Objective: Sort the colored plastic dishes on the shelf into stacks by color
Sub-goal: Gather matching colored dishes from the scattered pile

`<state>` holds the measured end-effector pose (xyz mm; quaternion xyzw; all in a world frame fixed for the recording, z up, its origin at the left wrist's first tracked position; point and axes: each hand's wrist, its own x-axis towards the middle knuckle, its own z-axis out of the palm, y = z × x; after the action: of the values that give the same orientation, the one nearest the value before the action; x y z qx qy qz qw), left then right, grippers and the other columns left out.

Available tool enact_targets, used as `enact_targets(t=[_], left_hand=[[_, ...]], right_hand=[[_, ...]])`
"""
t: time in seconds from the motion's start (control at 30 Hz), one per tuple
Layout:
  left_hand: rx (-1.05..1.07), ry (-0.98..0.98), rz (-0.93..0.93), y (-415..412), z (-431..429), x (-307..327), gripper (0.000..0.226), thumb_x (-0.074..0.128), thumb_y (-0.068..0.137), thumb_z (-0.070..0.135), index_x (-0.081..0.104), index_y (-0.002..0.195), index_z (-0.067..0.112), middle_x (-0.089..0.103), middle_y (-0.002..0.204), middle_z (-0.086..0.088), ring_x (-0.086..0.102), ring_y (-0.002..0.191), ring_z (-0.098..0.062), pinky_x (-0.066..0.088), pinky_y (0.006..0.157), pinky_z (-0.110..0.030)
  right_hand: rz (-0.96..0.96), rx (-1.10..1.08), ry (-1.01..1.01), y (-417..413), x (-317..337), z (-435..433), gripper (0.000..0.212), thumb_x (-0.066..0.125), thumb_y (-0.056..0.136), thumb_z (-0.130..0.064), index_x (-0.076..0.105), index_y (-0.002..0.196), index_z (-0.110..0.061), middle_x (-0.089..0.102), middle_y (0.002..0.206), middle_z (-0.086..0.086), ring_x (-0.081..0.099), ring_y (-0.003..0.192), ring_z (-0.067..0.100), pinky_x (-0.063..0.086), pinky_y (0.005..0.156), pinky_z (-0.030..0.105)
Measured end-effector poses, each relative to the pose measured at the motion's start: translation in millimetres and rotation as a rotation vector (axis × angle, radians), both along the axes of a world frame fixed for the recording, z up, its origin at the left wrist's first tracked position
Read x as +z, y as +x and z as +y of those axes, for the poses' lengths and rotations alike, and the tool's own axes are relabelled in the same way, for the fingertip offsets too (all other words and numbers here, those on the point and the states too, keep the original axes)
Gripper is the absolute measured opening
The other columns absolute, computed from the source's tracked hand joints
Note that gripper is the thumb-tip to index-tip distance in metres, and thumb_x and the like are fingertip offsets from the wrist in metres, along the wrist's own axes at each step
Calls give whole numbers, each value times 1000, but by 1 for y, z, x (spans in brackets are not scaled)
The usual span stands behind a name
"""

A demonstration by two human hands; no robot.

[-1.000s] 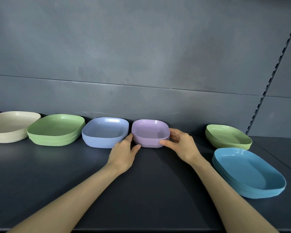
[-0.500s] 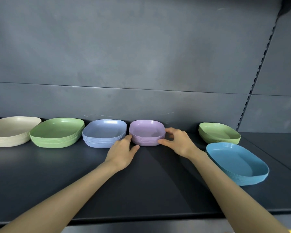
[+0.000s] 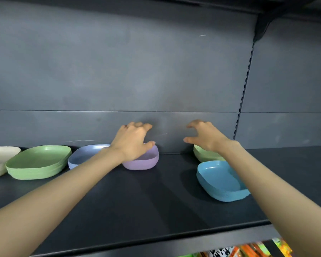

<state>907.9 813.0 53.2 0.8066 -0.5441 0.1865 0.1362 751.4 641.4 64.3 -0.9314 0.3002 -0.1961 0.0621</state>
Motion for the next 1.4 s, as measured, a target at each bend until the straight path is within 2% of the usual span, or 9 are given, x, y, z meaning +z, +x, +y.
enact_targets(t=[0.2, 0.47, 0.6, 0.73, 0.97, 1.07, 1.13, 1.23, 1.4], left_hand=[[-60, -18, -31, -48, -37, 21, 65, 50, 92, 48, 29, 147, 21, 40, 146, -5, 32, 134, -25, 25, 107, -36], [4, 0, 60, -117, -79, -3, 71, 51, 89, 55, 26, 148, 24, 38, 147, -3, 31, 135, -23, 25, 106, -35], [57, -2, 146, -142, -82, -20, 72, 52, 88, 55, 25, 148, 25, 37, 148, -2, 28, 138, -21, 24, 109, -36], [79, -22, 292, -161, -75, -34, 75, 56, 86, 55, 28, 147, 23, 35, 150, 0, 28, 139, -20, 27, 110, -34], [51, 1, 584, -172, -62, -61, 85, 66, 79, 54, 29, 147, 20, 36, 149, 6, 33, 137, -12, 28, 107, -22], [26, 42, 709, -173, -62, -68, 85, 72, 75, 52, 32, 144, 23, 47, 139, 9, 46, 127, -11, 39, 104, -25], [-1, 26, 794, -176, -61, -70, 68, 76, 75, 41, 40, 132, 31, 56, 119, 19, 56, 112, -4, 44, 93, -16], [-88, -3, 884, -180, -61, -71, 51, 80, 75, 24, 45, 109, 42, 60, 109, 23, 61, 97, 5, 46, 81, -7], [-183, -56, 922, -182, -62, -74, 54, 79, 74, 11, 49, 106, 43, 62, 109, 21, 61, 89, 11, 45, 74, -5]], right_hand=[[-19, 2, -60, -53, 14, -33, 54, 62, 89, -33, 45, 137, -15, 39, 146, 4, 39, 132, 27, 35, 107, 41], [46, 72, -49, -114, 1, -85, 58, 60, 90, -35, 41, 140, -11, 35, 149, 8, 34, 136, 27, 32, 109, 39], [65, 155, 3, -130, -13, -101, 58, 60, 91, -35, 41, 141, -13, 34, 149, 8, 32, 136, 26, 30, 109, 37], [40, 243, 44, -142, -29, -106, 53, 64, 88, -35, 49, 133, -12, 46, 138, 7, 43, 127, 25, 36, 104, 36], [29, 335, 259, -164, -64, -103, 70, 67, 83, -47, 43, 140, -14, 48, 142, 1, 44, 130, 18, 36, 107, 31], [9, 416, 394, -169, -73, -95, 46, 70, 80, -45, 59, 122, -29, 64, 121, -13, 60, 111, 4, 43, 104, 28], [-2, 458, 456, -169, -79, -91, 36, 73, 77, -46, 61, 110, -38, 69, 107, -18, 64, 99, -2, 48, 99, 29], [-12, 487, 512, -169, -82, -90, 48, 77, 72, -47, 58, 116, -40, 68, 107, -21, 63, 100, -4, 48, 96, 25], [-15, 500, 573, -174, -91, -92, 66, 84, 68, -29, 49, 122, -44, 64, 107, -25, 60, 98, -9, 45, 86, 10]])
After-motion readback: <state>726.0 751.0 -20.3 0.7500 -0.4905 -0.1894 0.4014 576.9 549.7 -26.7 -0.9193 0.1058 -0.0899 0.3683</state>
